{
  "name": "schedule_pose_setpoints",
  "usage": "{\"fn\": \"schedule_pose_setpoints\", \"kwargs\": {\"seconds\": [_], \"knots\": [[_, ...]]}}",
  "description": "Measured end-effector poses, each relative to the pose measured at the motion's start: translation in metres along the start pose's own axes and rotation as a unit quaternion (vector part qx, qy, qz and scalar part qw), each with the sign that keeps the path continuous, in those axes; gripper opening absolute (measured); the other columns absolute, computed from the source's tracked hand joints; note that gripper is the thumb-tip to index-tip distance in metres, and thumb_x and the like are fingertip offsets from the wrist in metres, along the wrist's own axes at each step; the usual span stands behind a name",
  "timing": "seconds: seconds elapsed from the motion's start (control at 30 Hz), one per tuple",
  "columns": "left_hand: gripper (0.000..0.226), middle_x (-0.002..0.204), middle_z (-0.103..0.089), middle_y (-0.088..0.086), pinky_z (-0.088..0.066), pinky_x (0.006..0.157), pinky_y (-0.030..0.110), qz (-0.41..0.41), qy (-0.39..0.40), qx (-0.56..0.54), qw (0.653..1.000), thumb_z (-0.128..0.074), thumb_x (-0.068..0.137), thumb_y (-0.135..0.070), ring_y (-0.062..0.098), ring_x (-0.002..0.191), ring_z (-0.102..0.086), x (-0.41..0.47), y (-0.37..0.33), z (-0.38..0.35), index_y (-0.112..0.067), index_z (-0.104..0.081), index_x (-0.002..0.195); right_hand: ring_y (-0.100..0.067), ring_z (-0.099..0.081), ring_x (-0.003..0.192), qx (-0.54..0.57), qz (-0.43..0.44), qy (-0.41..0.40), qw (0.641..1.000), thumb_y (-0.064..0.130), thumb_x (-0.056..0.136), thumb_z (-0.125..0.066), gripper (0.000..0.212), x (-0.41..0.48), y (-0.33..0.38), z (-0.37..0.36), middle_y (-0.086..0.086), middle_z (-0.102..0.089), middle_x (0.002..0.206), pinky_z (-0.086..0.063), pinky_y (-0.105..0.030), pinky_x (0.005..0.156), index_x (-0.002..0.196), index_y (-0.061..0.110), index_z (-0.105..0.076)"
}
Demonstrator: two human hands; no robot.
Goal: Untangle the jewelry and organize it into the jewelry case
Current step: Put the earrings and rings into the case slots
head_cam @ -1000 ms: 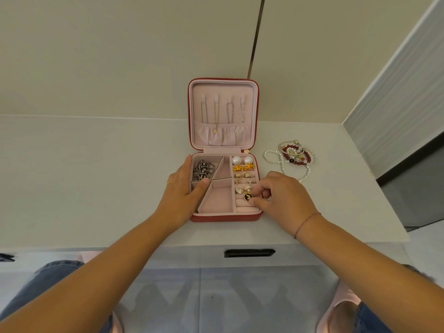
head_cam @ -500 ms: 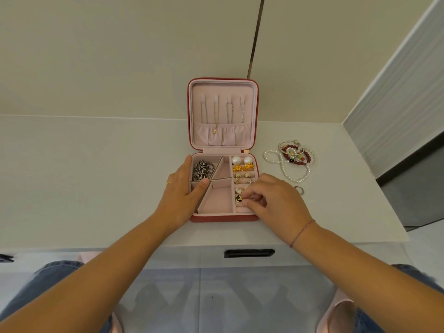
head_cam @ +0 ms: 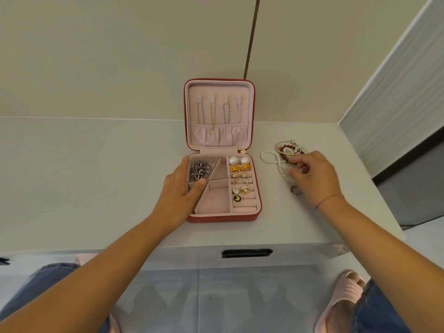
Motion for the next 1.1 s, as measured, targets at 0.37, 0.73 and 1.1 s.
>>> {"fn": "schedule_pose_setpoints", "kwargs": {"seconds": [0.37,0.73,1.1], "knots": [[0.052,0.140,-0.034,-0.014,-0.021,0.101,0.025,0.021,-0.001,-0.016,1.000,-0.042,0.099,-0.034,0.013,0.133,-0.024,-0.004,-0.002,0.000,-0.041,-0.013,0.141,-0.021,-0.039,0.114,-0.069,0.005,0.038,0.997,0.026,0.088,-0.064,0.037,0.025,-0.027,-0.015,0.000,-0.046,0.115,-0.019,-0.024,0.093,0.124,0.029,-0.059],[0.042,0.118,-0.035,-0.032,-0.023,0.096,0.026,-0.013,-0.003,-0.029,0.999,-0.045,0.098,-0.033,0.004,0.116,-0.027,-0.002,-0.010,0.003,-0.064,-0.019,0.112,-0.026,-0.052,0.106,-0.116,0.033,0.097,0.988,0.021,0.087,-0.065,0.012,0.080,-0.005,-0.035,-0.004,-0.062,0.103,-0.033,-0.039,0.095,0.095,0.024,-0.073],[0.043,0.125,-0.033,-0.024,-0.023,0.098,0.026,-0.016,-0.006,-0.028,0.999,-0.044,0.098,-0.035,0.005,0.117,-0.026,-0.002,-0.007,0.003,-0.056,-0.013,0.120,-0.005,-0.057,0.073,0.121,-0.023,0.085,0.989,0.015,0.088,-0.064,0.006,0.038,0.023,-0.002,0.001,-0.067,0.085,-0.046,-0.014,0.070,0.089,0.012,-0.069]]}}
Point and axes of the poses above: each hand's wrist, its own x-axis towards the middle knuckle, its own z-axis out of the back of the hand, y = z × x, the point moved 10 cm from there along x, towards the middle knuckle
